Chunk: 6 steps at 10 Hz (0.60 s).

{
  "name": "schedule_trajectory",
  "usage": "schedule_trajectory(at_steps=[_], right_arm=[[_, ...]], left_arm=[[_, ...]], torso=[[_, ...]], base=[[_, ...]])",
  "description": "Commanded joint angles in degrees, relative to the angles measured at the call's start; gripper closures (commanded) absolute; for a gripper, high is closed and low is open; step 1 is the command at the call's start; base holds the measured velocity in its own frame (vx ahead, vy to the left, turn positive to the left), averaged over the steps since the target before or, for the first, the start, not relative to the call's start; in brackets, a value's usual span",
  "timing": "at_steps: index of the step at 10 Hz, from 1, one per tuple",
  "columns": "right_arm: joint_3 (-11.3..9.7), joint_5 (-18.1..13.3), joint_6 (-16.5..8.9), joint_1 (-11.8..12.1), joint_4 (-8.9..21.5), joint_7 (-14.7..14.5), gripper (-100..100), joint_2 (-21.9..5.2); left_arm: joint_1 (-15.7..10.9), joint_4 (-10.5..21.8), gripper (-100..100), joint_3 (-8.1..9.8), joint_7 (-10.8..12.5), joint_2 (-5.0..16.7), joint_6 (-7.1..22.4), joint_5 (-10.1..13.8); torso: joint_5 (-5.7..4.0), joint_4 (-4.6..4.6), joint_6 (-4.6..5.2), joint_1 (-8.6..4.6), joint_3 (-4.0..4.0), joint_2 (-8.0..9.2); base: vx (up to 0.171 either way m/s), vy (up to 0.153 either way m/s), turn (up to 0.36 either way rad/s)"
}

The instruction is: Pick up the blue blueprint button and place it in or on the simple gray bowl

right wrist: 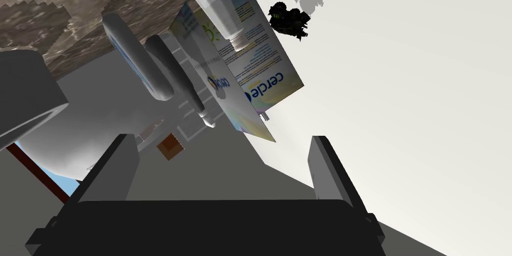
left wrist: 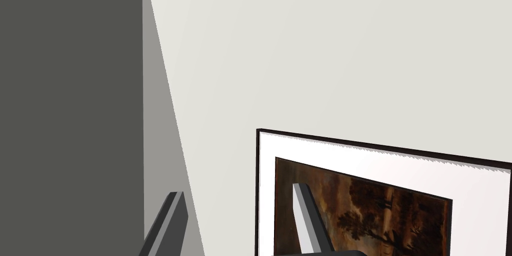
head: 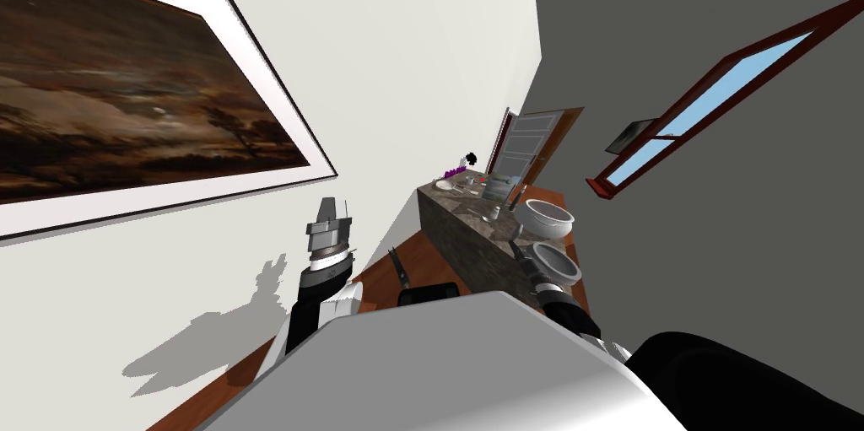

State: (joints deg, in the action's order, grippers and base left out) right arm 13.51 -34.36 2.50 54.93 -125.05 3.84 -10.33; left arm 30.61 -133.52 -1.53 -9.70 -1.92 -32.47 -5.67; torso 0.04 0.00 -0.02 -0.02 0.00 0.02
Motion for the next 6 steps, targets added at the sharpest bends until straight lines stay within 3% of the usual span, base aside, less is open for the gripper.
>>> schedule_trajectory(at_steps=[1,2,3,6], right_arm=[[0.0,0.0,0.0,0.0,0.0,0.0,-100,0.0],[0.0,0.0,0.0,0.0,0.0,0.0,-100,0.0],[1.29,-0.55,-1.9,1.36,0.64,-0.69,-100,-0.37],[1.29,-0.55,-1.9,1.36,0.64,-0.69,-100,-0.37]], left_arm=[[0.0,0.0,0,0.0,0.0,0.0,0.0,0.0],[0.0,0.0,0,0.0,0.0,0.0,0.0,0.0],[0.0,0.0,0,0.0,0.0,0.0,0.0,0.0],[0.01,0.0,0,0.01,0.0,0.01,0.0,0.0]], torso=[[0.0,0.0,0.0,0.0,0.0,0.0],[0.0,0.0,0.0,0.01,0.0,0.01],[0.0,0.0,0.0,-0.01,0.0,0.0],[-0.06,-0.03,0.0,-0.23,-0.08,-0.13]], base=[[-0.013,0.021,0.001],[-0.01,0.015,0.0],[0.021,-0.037,0.038],[0.021,-0.035,-0.005]])
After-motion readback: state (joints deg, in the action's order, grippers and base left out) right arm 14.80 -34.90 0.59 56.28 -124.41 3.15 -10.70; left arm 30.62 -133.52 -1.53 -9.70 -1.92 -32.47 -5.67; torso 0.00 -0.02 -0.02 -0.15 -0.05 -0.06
